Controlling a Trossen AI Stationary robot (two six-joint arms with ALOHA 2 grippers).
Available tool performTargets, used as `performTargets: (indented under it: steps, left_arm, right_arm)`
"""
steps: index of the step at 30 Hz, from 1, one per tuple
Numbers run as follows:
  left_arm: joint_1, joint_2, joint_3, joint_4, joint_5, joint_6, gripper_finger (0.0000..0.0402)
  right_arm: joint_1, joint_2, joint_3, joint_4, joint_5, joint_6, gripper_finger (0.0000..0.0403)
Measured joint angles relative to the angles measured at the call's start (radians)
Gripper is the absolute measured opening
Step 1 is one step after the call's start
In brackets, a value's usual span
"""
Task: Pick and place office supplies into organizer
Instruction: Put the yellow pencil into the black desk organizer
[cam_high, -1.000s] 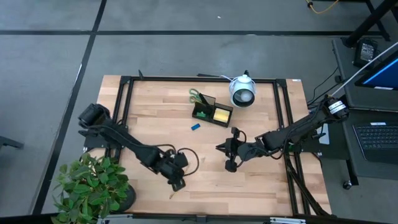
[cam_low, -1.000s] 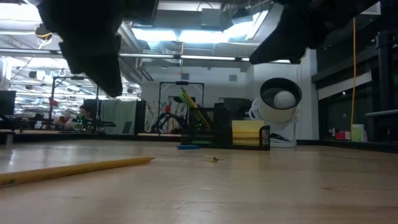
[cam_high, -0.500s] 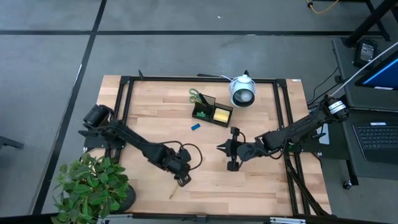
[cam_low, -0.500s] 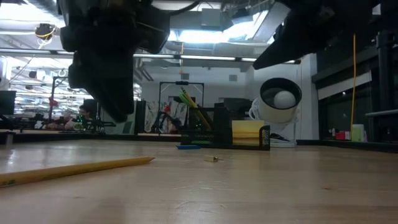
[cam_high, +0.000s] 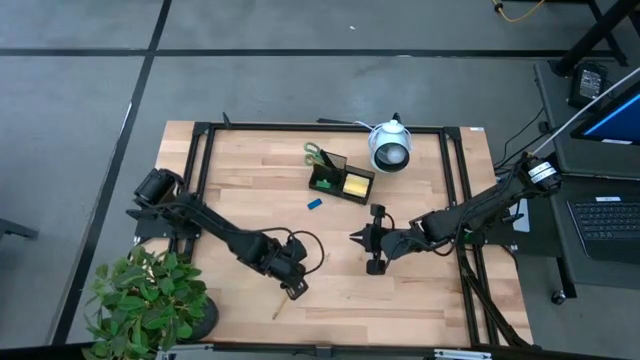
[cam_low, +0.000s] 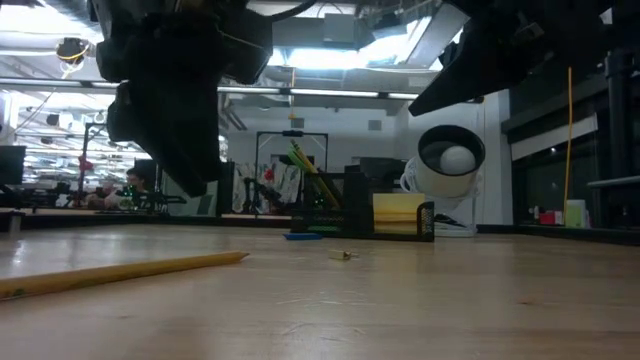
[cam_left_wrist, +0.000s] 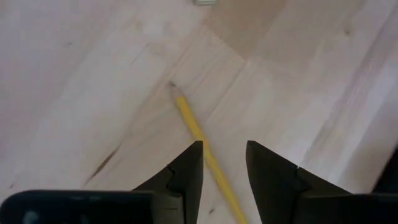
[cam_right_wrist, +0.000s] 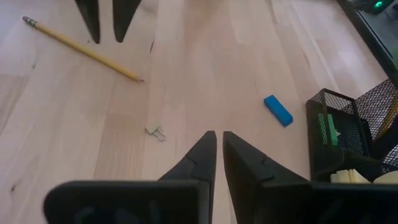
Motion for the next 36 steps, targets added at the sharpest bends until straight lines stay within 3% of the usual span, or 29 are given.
performTargets:
  steps: [7, 12, 19, 24, 31, 36]
  left_arm:
    - [-0.008, 0.007, 0.024, 0.03, 0.003, 0.01, 0.0109]
    - [-0.007, 0.075, 0.121, -0.032, 0.014, 0.063, 0.0106]
    - [0.001, 0.167, 0.26, -0.309, 0.033, 0.056, 0.0106]
    - [0.001, 0.169, 0.261, -0.288, 0.038, 0.008, 0.0109]
    - [0.001, 0.19, 0.26, -0.275, -0.034, -0.014, 0.0109]
    - [0.0, 0.233, 0.26, -0.27, -0.016, -0.017, 0.0109]
  right_arm:
    - [0.0, 0.0, 0.0, 0.0, 0.002, 0.0, 0.0035]
    - [0.0, 0.0, 0.0, -0.003, 0.002, 0.002, 0.0035]
    - [0.0, 0.0, 0.0, -0.002, 0.002, 0.032, 0.0035]
    - [0.0, 0.0, 0.0, 0.003, 0.001, 0.033, 0.0035]
    - [0.0, 0.0, 0.0, 0.013, 0.001, 0.034, 0.0035]
    - [0.0, 0.0, 0.0, 0.013, 0.001, 0.033, 0.0035]
